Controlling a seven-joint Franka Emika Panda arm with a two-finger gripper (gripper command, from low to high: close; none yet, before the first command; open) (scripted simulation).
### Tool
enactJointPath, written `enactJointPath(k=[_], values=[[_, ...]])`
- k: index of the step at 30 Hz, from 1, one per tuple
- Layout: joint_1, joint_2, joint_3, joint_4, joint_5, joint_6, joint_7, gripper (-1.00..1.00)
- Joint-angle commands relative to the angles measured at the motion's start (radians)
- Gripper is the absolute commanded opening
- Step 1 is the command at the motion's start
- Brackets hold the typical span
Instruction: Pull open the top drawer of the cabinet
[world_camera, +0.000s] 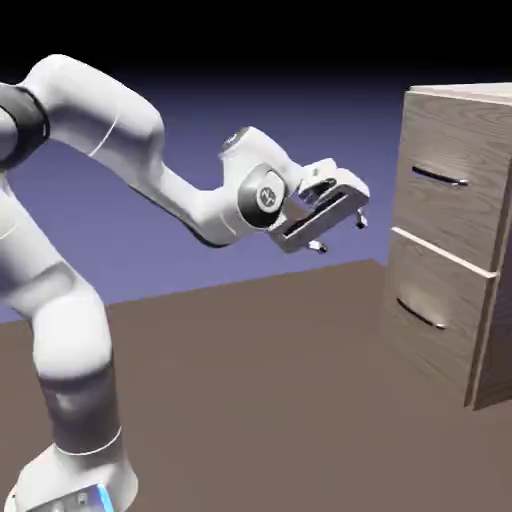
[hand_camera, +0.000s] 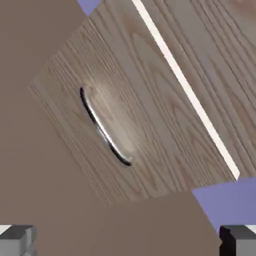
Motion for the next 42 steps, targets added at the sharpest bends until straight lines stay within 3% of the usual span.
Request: enactJointPath(k=[1,42], values=[[-0.004,0.01,0.005,0.014,-0.044,-0.005,-0.028,0.0],[-0.162,0.405,0.229,0.588,-1.827,-0.19,-1.172,0.0]])
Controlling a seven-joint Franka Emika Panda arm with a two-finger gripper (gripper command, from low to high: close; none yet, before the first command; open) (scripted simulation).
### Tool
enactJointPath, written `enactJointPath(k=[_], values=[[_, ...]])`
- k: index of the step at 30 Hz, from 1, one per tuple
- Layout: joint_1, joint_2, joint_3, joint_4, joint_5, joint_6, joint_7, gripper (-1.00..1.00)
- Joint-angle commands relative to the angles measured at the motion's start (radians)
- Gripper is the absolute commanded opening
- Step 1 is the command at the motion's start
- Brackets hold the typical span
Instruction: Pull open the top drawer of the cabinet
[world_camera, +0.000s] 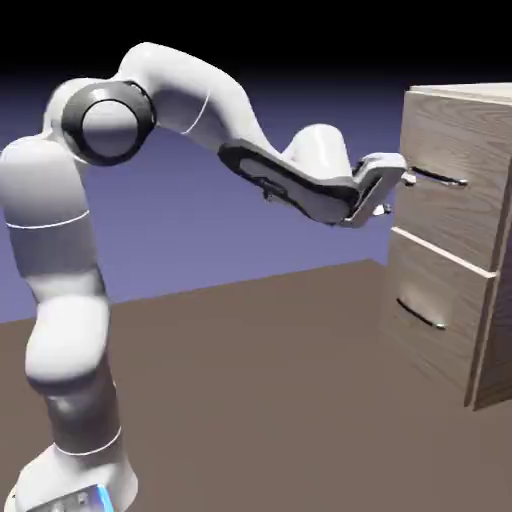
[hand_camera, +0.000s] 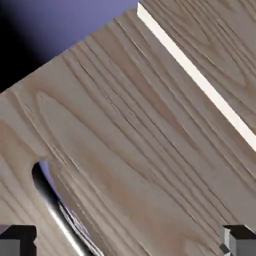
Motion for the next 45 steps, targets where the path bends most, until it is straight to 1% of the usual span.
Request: enactJointPath(k=[1,7,9,15,16,17,30,38,41,42,43,45], values=[[-0.004,0.01,0.005,0.014,-0.044,-0.005,-0.028,0.0],[-0.027,0.068,0.038,0.098,-0.304,-0.032,-0.195,0.0],[-0.027,0.069,0.039,0.1,-0.312,-0.032,-0.2,0.0],[-0.006,0.231,0.025,0.298,-0.283,0.004,-0.285,0.0],[-0.006,0.231,0.025,0.298,-0.283,0.004,-0.285,-1.0],[-0.006,0.231,0.025,0.298,-0.283,0.004,-0.285,-1.0],[-0.01,-0.187,0.022,-0.173,-0.34,-0.052,-0.086,-1.0],[0.034,-0.477,-0.004,-0.429,-0.346,-0.019,-0.003,-1.0],[0.054,-0.586,-0.014,-0.51,-0.341,0.01,0.014,-1.0],[0.055,-0.588,-0.014,-0.511,-0.341,0.01,0.014,-1.0],[0.055,-0.588,-0.014,-0.511,-0.341,0.01,0.014,1.0],[0.06,-0.624,-0.016,-0.535,-0.338,0.023,0.017,1.0]])
